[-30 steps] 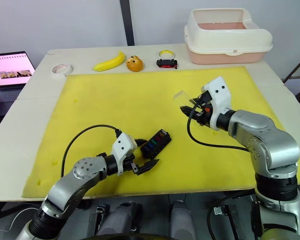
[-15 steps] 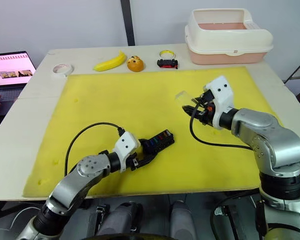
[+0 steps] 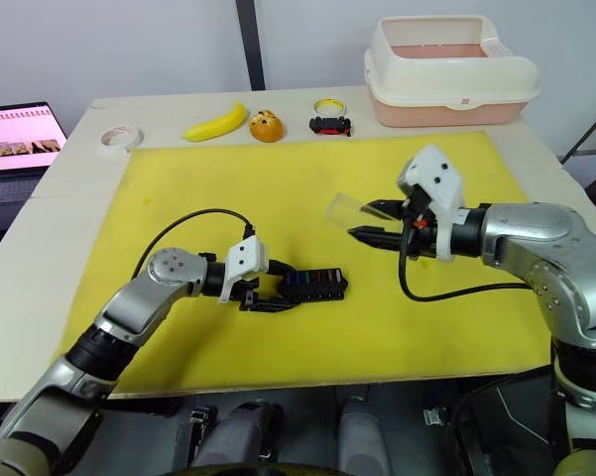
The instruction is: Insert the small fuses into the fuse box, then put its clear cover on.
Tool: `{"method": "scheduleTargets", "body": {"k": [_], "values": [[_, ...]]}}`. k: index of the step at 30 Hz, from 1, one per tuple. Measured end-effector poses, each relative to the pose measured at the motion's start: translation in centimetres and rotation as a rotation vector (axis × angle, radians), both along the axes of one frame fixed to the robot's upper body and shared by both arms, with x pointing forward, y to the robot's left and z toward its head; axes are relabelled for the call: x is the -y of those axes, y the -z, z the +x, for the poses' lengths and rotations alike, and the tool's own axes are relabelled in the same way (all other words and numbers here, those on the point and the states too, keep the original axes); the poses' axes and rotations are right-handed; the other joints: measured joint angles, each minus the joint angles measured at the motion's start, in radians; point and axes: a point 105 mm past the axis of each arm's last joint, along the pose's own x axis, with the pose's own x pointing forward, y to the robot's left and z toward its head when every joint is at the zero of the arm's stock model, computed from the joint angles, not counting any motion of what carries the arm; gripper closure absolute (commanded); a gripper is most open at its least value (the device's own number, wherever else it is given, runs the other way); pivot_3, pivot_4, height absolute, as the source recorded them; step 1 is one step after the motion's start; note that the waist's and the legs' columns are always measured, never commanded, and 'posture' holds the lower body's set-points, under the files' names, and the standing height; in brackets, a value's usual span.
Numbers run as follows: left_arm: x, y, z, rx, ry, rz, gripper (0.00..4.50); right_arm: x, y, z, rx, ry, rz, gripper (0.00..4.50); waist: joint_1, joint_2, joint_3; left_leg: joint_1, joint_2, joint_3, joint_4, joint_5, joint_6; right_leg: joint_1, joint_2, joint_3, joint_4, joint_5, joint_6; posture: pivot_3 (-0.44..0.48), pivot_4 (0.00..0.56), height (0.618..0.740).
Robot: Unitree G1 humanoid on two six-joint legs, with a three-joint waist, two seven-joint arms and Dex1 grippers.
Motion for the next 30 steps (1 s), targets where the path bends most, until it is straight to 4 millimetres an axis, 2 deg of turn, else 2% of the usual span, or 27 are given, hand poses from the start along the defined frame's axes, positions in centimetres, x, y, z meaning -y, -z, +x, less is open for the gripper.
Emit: {"method": "scheduleTargets", "body": {"k": [4,7,12,17,21,24,30], "values": [[0.6,0.1,0.6,0.021,0.066,0.001,1.93,-2.0,2.0,-0.9,0.002,-0.127,-0.097,2.79,0.003,0.000,0.000,-0.001,-0.001,0.000,0.001,0.000,0.000,0.001,0.000,-0.001,0.000,0.000,0.000,0.000,0.150,0.740],[0.6,0.3,0.8,0.028,0.086,0.000,1.93,-2.7,3.3,-0.9,0.006,-0.168,-0.153,2.79,0.002,0.000,0.000,-0.001,-0.001,0.000,0.002,0.000,0.000,0.001,-0.001,-0.001,-0.001,0.000,0.001,0.000,0.150,0.740],[0.7,0.5,1.0,0.036,0.103,-0.005,1.93,-3.6,4.3,-0.3,0.008,-0.188,-0.176,2.79,0.002,0.000,0.000,-0.001,-0.001,-0.001,0.003,0.000,0.000,0.001,-0.001,-0.001,-0.001,0.001,0.001,0.000,0.150,0.740],[0.7,0.5,1.1,0.040,0.107,-0.010,1.93,-3.6,5.7,0.3,-0.020,-0.171,-0.213,2.79,0.002,0.000,0.000,-0.001,-0.001,-0.001,0.003,0.000,0.000,0.001,0.000,-0.001,-0.001,0.001,0.001,0.000,0.150,0.740],[0.8,0.5,1.3,0.040,0.107,-0.007,1.93,-3.4,6.1,0.7,-0.003,-0.158,-0.234,2.79,0.002,0.000,0.000,-0.001,-0.001,-0.001,0.003,0.000,0.000,0.001,0.000,-0.001,0.000,0.001,0.001,0.000,0.150,0.740],[0.8,0.5,1.3,0.039,0.104,-0.008,1.93,-3.3,6.9,0.4,-0.011,-0.173,-0.246,2.79,0.002,0.000,0.000,-0.001,-0.001,-0.001,0.004,0.000,0.000,0.002,0.000,-0.001,0.000,0.001,0.001,0.000,0.150,0.740],[0.9,0.6,1.3,0.039,0.100,-0.011,1.93,-3.4,7.1,0.2,-0.019,-0.182,-0.245,2.79,0.003,0.000,0.000,-0.001,-0.001,-0.001,0.006,-0.001,0.001,0.003,0.000,-0.001,0.000,0.001,0.002,0.000,0.150,0.740]]}}
